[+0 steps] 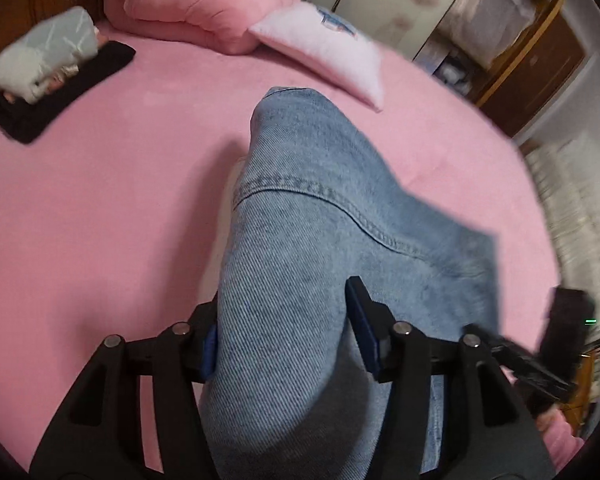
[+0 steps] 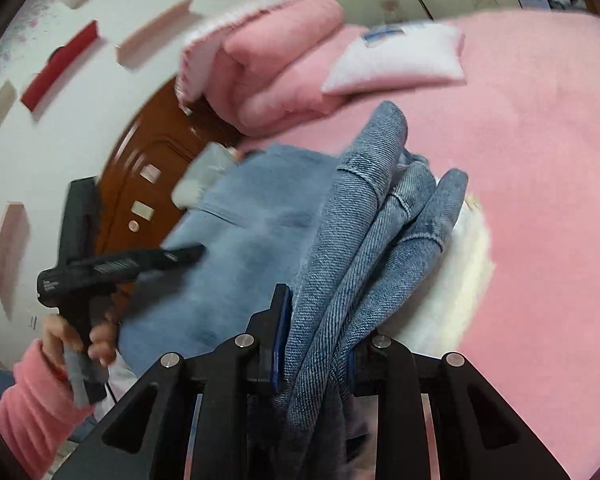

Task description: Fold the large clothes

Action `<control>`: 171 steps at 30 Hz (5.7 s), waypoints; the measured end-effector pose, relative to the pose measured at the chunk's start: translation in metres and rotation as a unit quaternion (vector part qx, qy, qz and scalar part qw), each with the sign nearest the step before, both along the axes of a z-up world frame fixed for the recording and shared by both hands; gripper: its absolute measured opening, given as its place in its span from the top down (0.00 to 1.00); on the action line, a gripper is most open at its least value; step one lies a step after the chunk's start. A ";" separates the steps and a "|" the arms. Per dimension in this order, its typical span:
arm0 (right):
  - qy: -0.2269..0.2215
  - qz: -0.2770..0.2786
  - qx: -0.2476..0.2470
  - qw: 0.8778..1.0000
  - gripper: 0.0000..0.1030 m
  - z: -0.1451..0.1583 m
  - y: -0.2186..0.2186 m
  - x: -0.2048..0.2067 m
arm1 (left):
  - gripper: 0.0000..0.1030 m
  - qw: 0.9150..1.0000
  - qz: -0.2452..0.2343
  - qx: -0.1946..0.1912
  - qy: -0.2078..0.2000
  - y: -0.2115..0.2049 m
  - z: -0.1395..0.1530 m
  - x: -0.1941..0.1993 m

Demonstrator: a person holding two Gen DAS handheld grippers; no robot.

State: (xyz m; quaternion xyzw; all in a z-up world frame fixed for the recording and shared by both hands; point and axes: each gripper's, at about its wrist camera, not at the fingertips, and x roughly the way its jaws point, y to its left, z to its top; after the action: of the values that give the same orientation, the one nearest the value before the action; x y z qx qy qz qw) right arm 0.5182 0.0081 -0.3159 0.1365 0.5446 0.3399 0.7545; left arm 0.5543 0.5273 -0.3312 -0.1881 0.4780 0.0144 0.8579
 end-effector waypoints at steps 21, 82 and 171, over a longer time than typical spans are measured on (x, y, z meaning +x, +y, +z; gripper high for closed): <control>-0.045 -0.137 -0.198 0.969 0.10 -0.039 -0.135 -0.130 | 0.39 0.935 0.204 0.249 -0.150 -0.141 0.017 -0.123; -0.029 -0.187 -0.354 0.916 0.00 0.202 -0.445 -0.533 | 0.20 0.984 -0.089 0.154 0.024 -0.647 0.097 -0.537; -0.031 -0.169 -0.365 0.915 0.00 0.214 -0.402 -0.503 | 0.01 0.982 -0.094 0.163 0.014 -0.661 0.098 -0.499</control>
State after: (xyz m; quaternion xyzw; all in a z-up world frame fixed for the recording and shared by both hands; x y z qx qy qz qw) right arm 0.0149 -0.3942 -0.1019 -0.0689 0.5760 -0.0110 0.8145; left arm 0.0556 -0.1341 -0.2327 0.0002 0.4970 0.0140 0.8676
